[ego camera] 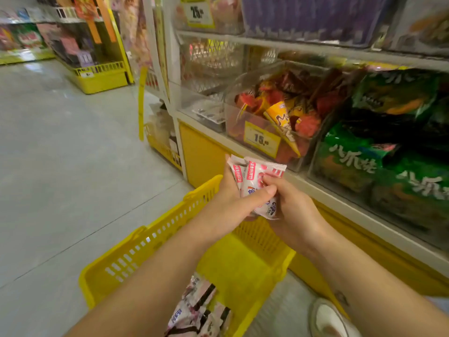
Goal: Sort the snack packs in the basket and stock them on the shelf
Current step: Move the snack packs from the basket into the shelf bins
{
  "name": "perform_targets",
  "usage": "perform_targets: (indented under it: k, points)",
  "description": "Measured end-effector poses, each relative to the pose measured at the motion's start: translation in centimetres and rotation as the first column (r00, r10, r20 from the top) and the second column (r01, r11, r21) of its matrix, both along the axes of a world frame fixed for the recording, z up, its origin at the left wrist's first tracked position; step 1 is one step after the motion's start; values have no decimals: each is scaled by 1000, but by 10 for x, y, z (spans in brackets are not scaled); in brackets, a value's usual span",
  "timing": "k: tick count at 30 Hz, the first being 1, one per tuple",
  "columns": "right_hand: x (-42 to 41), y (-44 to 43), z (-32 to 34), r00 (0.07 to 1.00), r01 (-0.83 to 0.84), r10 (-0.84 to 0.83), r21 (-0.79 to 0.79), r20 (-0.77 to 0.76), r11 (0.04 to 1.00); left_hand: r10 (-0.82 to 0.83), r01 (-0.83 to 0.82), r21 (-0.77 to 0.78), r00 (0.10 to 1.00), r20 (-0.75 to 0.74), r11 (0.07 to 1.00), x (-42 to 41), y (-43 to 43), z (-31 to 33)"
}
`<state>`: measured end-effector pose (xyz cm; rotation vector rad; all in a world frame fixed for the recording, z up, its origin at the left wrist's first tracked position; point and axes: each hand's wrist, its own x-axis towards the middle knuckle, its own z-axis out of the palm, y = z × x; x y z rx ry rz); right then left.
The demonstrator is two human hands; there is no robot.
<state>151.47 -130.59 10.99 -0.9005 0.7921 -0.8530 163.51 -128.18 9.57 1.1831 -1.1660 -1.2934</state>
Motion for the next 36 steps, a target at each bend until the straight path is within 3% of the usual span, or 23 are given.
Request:
perform_targets:
  k: [4,6,9,12,14,22,29,33,36]
  points:
    - [-35,14,48,998,-37,40,-74,48,997,-84,102,-131,986,142,986,-16,9,57]
    - [-62,18,75,995,-90,73,-252,-74,964,-180,217,-164,960,213,962,-23,16,90]
    - [-113,21,127,933,-195,-13,-535,-360,822,-344,419,-156,867,360,895,-34,26,144]
    - [-157,34,183,826,-443,53,-588,-561,677,-408,565,-116,708,576,817,-58,35,195]
    - [-179,46,213,778,-518,66,-580,-624,629,-376,583,-78,615,693,809,-80,40,225]
    - [-266,108,285,750,-460,-180,-697,-636,549,-373,724,-97,459,806,683,-172,48,312]
    - [-339,126,313,727,-361,-284,-699,-626,617,-382,834,-65,319,867,548,-262,30,356]
    - [-367,113,324,701,-310,-370,-727,-610,612,-353,855,-107,319,880,507,-296,14,371]
    - [-385,99,331,661,-221,-493,-775,-565,592,-250,826,-233,404,880,513,-315,0,372]
